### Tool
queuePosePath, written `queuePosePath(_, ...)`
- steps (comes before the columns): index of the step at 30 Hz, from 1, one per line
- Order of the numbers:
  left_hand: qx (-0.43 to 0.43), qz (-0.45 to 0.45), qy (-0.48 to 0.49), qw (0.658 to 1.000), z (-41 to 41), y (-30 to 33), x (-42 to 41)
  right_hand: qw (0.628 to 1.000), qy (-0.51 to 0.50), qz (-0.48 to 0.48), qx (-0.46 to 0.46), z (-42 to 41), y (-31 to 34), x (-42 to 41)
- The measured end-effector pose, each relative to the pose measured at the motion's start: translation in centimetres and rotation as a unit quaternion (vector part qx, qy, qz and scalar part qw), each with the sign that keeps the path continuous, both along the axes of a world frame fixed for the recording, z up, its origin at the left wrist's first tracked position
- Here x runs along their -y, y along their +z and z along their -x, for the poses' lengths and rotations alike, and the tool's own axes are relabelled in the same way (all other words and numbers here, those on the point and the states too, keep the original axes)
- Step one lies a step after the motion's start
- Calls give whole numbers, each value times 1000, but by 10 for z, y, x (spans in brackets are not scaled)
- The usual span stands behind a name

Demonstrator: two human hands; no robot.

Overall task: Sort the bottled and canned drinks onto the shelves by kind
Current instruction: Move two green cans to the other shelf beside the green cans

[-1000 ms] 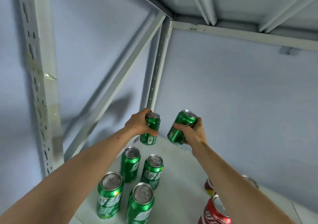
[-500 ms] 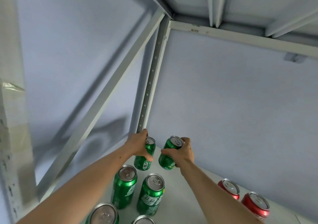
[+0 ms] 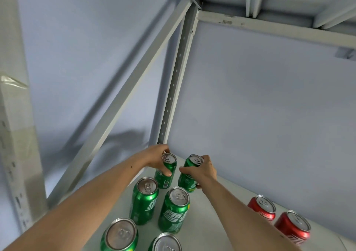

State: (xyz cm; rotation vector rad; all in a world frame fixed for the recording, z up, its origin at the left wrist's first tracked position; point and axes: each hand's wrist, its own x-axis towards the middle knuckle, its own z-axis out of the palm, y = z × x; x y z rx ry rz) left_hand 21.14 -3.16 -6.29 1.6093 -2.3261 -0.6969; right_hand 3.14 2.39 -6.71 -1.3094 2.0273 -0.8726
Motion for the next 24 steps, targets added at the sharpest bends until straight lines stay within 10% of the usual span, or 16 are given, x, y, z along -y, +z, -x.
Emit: queuePosePath(24,119,88,8,989,0,40,-37,998,39,1,-50,14,11,-27)
